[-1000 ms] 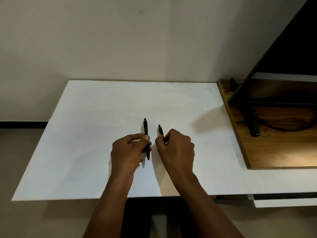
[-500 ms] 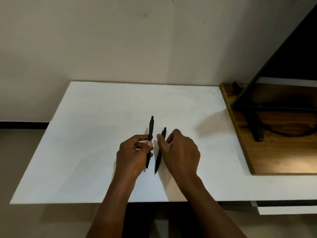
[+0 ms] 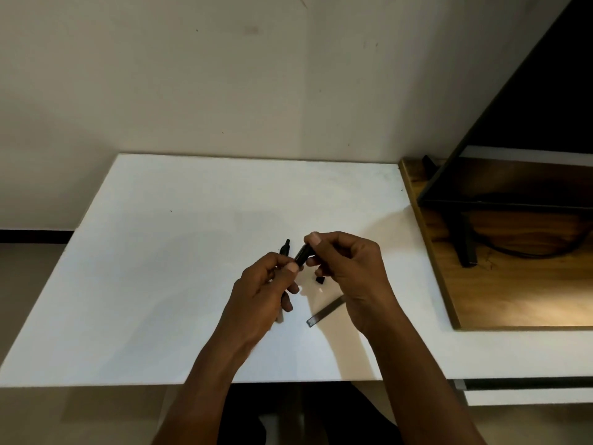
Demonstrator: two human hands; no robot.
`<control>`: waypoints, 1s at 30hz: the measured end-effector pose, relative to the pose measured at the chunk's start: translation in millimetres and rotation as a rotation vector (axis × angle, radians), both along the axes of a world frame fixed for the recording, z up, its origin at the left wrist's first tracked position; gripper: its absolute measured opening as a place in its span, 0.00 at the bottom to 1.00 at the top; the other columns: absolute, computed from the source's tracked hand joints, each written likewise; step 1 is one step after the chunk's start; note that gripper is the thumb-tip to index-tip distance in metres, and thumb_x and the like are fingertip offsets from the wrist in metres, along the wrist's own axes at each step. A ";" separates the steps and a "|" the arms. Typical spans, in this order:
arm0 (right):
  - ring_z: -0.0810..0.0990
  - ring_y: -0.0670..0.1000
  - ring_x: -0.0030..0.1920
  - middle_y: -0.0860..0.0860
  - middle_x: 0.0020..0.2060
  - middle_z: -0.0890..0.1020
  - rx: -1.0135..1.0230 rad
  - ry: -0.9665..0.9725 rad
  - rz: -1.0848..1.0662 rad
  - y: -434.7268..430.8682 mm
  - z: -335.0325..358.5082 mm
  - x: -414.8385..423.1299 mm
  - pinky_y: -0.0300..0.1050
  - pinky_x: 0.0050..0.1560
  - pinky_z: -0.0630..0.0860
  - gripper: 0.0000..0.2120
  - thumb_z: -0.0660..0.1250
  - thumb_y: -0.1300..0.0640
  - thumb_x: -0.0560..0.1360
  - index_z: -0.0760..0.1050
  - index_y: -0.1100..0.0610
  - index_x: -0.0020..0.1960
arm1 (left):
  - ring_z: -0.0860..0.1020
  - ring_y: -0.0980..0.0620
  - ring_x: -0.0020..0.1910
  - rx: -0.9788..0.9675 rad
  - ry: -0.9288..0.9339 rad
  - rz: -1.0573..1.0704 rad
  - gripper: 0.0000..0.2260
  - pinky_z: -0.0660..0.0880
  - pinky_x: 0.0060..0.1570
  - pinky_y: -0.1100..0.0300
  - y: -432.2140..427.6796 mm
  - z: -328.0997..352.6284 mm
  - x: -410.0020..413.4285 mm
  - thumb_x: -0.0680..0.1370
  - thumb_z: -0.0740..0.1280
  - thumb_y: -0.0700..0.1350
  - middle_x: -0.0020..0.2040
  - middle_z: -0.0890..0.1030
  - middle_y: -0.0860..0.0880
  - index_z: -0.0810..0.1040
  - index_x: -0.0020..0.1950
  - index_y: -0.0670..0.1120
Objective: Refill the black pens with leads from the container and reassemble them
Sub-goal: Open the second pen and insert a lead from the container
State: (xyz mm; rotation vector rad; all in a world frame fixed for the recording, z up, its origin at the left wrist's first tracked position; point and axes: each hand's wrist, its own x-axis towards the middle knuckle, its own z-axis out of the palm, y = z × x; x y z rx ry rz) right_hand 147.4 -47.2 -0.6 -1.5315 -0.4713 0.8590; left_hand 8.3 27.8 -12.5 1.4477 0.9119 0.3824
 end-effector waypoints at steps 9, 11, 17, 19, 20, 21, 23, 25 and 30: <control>0.84 0.54 0.39 0.63 0.42 0.87 0.008 0.093 0.009 -0.2 -0.9 1.3 0.52 0.48 0.80 0.08 0.75 0.59 0.73 0.85 0.64 0.49 | 0.76 0.61 0.30 0.324 0.027 0.080 0.05 0.69 0.30 0.73 -4.8 2.4 4.1 0.79 0.68 0.50 0.30 0.78 0.59 0.81 0.50 0.52; 0.84 0.49 0.35 0.63 0.40 0.87 0.016 0.121 0.000 -1.3 -1.8 0.8 0.41 0.42 0.80 0.07 0.74 0.62 0.73 0.84 0.66 0.49 | 0.77 0.63 0.32 0.322 0.050 0.072 0.02 0.69 0.31 0.74 -2.5 1.0 2.1 0.78 0.69 0.50 0.31 0.78 0.63 0.81 0.48 0.56; 0.85 0.50 0.33 0.60 0.35 0.86 0.038 0.206 -0.079 -0.3 -4.6 -1.2 0.38 0.39 0.81 0.06 0.73 0.64 0.74 0.84 0.67 0.47 | 0.80 0.59 0.38 0.262 0.050 0.076 0.06 0.72 0.39 0.67 -0.1 -1.4 -0.5 0.78 0.70 0.50 0.33 0.81 0.62 0.81 0.46 0.63; 0.86 0.51 0.34 0.59 0.35 0.86 0.053 0.247 -0.099 -0.8 -3.5 -0.5 0.37 0.39 0.81 0.07 0.73 0.63 0.74 0.83 0.68 0.48 | 0.79 0.58 0.37 0.206 0.027 0.078 0.05 0.75 0.41 0.62 -0.2 -1.8 -0.5 0.78 0.69 0.50 0.34 0.81 0.60 0.83 0.48 0.61; 0.86 0.51 0.35 0.59 0.36 0.87 0.063 0.266 -0.108 -1.0 -3.3 -0.5 0.38 0.40 0.82 0.07 0.73 0.63 0.74 0.83 0.68 0.48 | 0.79 0.58 0.36 0.182 0.016 0.079 0.05 0.77 0.42 0.58 -0.5 -1.6 -0.3 0.78 0.69 0.51 0.34 0.81 0.59 0.84 0.50 0.59; 0.87 0.52 0.37 0.60 0.38 0.87 0.076 0.283 -0.123 -1.0 -2.9 -0.4 0.39 0.41 0.83 0.07 0.73 0.63 0.74 0.83 0.68 0.49 | 0.79 0.58 0.35 0.164 0.007 0.083 0.05 0.77 0.43 0.56 -1.0 -1.3 -0.2 0.78 0.69 0.52 0.34 0.81 0.58 0.84 0.51 0.58; 0.87 0.54 0.39 0.60 0.40 0.87 0.088 0.263 -0.185 -1.0 -3.2 2.3 0.42 0.44 0.84 0.07 0.72 0.63 0.75 0.83 0.67 0.50 | 0.79 0.58 0.34 0.143 -0.003 0.089 0.07 0.77 0.42 0.54 -1.6 -1.3 -0.1 0.78 0.68 0.53 0.34 0.81 0.56 0.84 0.53 0.56; 0.87 0.52 0.39 0.58 0.40 0.87 0.022 0.103 -0.238 -3.0 -3.8 8.3 0.43 0.46 0.84 0.04 0.71 0.63 0.76 0.83 0.64 0.50 | 0.78 0.57 0.33 0.125 -0.006 0.092 0.07 0.76 0.41 0.53 -1.4 -2.2 -0.5 0.78 0.68 0.53 0.32 0.80 0.54 0.84 0.52 0.57; 0.82 0.49 0.38 0.48 0.35 0.86 -0.442 -0.631 -0.167 -13.6 -9.2 20.9 0.39 0.39 0.72 0.07 0.76 0.57 0.73 0.80 0.56 0.48 | 0.77 0.51 0.33 0.096 0.003 0.132 0.06 0.78 0.40 0.49 0.3 -4.9 -1.6 0.77 0.69 0.54 0.31 0.80 0.51 0.84 0.50 0.58</control>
